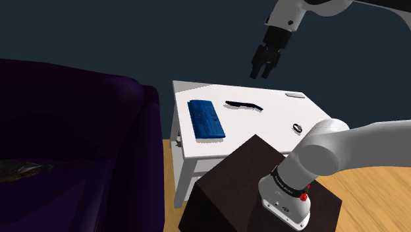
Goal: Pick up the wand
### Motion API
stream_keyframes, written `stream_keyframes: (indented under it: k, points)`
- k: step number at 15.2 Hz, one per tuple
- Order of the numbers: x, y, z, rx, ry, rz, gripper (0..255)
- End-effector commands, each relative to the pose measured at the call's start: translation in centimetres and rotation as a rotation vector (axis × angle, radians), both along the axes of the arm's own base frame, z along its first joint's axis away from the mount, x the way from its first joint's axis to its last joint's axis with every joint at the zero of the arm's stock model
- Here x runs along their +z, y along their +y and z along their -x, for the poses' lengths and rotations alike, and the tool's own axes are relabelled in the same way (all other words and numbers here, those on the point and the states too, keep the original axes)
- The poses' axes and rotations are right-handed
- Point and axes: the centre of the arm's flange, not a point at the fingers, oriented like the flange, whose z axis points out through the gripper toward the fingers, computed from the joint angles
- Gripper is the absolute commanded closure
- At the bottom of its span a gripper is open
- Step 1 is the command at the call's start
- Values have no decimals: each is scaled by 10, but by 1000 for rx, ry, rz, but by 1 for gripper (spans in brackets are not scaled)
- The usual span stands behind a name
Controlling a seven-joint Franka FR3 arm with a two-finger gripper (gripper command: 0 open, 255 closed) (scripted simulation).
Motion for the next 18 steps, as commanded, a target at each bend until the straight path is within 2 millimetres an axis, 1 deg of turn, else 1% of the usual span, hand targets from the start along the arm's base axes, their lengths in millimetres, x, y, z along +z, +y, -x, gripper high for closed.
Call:
stream_keyframes:
  k: [1,6,10,18]
  points:
    - [0,0,0,0,0,0,0]
    - [-40,-49,7,108,-10,9,0]
    - [-71,-88,9,194,-17,17,0]
    - [-134,-168,1,366,-33,32,0]
